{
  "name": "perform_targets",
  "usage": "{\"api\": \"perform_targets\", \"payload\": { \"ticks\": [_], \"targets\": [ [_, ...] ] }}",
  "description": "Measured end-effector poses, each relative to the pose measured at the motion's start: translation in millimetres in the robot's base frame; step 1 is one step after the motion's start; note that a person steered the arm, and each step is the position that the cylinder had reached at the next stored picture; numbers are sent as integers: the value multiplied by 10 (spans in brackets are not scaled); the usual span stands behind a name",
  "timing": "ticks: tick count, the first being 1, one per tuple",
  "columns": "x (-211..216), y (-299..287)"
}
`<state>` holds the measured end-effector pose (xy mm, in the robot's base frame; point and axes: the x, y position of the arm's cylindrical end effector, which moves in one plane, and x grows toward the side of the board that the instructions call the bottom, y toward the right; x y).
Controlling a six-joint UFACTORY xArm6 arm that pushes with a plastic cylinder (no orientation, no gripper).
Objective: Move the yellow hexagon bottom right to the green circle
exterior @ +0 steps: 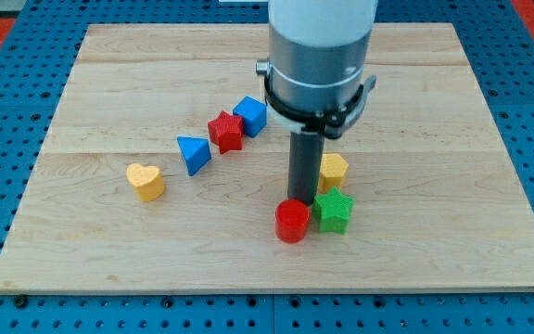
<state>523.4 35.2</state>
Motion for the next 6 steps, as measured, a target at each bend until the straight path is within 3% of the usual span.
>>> {"api": "perform_targets", "payload": {
  "ticks": [3, 4, 6],
  "targets": [
    [155, 381],
    [13, 96],
    [-416, 444]
  ]
}}
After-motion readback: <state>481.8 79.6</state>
